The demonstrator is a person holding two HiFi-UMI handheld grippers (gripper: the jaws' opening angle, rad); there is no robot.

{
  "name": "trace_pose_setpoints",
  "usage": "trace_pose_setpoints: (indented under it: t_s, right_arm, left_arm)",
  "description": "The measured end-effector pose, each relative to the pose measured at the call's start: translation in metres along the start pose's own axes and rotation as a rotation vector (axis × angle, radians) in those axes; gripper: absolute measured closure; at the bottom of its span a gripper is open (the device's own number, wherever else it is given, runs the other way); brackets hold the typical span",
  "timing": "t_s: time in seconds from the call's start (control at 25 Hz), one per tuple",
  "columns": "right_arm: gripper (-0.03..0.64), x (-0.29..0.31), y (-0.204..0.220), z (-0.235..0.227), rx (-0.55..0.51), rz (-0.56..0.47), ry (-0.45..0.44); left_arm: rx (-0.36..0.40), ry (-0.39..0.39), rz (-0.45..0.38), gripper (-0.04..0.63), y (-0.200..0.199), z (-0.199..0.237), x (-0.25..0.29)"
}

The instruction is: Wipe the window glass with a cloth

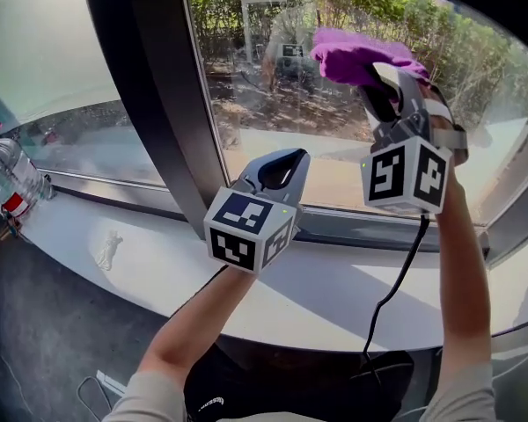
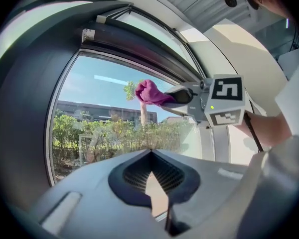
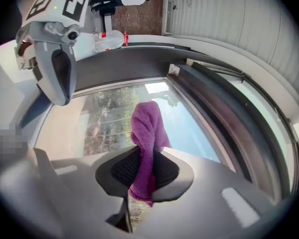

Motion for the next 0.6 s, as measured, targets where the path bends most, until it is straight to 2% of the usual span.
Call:
trace_pose_setpoints:
  t_s: [0.24,0.4,0.6]
  right_arm:
    - [0.536,-0.024,0.029,0.121,0.109,0.029,-0.142]
    - [0.537,-0.038,0.044,0.193,0.189,0.073,-0.268]
    - [0.537,-0.05,0.056,0.261,0.272,0.11,-0.371]
  left_arm:
    - [-0.017,-0.033,0.085,0.595,0.051,0.001,-0.012]
    - [-0.053,-0.037,0.165,0.595,0.098,-0.001,-0.022]
    - [-0.089,-0.017,0.227,0.595,0.138,-0.006,-0.025]
Point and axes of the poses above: the fingertips, and each gripper's own axes: x forward along the fingers, z to its left, y out of its underside, the point moved 1 cm from there along -x, backward along the fingers, and after that the axes turned 12 degrees about -z, right-handed, at the moved point
